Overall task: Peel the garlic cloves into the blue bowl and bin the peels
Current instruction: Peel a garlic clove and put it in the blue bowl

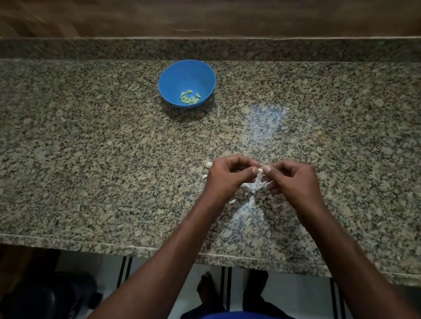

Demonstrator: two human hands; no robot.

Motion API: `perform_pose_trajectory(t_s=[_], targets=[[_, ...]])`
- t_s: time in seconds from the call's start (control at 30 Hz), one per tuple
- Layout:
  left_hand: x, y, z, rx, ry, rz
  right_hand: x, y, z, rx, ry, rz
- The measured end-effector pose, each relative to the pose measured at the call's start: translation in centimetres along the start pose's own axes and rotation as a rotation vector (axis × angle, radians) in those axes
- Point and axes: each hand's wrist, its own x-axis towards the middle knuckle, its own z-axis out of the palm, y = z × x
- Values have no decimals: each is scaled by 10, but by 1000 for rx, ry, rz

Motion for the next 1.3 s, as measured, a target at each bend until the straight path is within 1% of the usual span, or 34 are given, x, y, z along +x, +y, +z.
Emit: perform_pose_trajectory(t_s=[0.1, 0.23, 0.27, 0.33, 0.53, 0.57, 0.6, 0.73, 0.8, 0.9, 1.03, 1.1, 1.17, 1.23, 1.3], targets=[[-2, -1, 1, -20, 13, -13, -1, 1, 0, 81, -23, 37], [-3, 0, 1, -181, 25, -127, 0, 4, -4, 176, -25, 76], [-3, -1, 0, -191, 27, -142, 0, 4, -4, 199, -28, 88], [-4, -4, -2, -95, 52, -122, 1, 5, -5, 230, -38, 105], [-6, -5, -5, 512, 139, 83, 2, 8, -8, 257, -56, 154], [-7, -4, -5, 552, 143, 101, 2, 9, -8, 260, -59, 163], [-8, -4, -5, 543, 137, 109, 2, 10, -7, 263, -58, 170], [-12, 4, -5, 240, 18, 50, 0, 9, -4, 281, -32, 163], [-14, 6, -2, 212, -3, 49, -1, 8, -3, 247, -8, 145], [-13, 5, 1, 203, 14, 35, -2, 9, -1, 169, 6, 91], [-11, 6, 2, 107, 14, -12, -3, 9, -4, 119, -40, 54], [-11, 7, 5, -13, 20, -110, -4, 7, -4, 99, -54, 27], [-11, 9, 8, -210, 19, -265, -5, 7, -5, 85, -60, -5], [-11, 10, 9, -384, -2, -387, -5, 7, -7, 154, -105, 2], [-12, 10, 8, -468, -44, -446, -5, 7, -10, 272, -177, 47]])
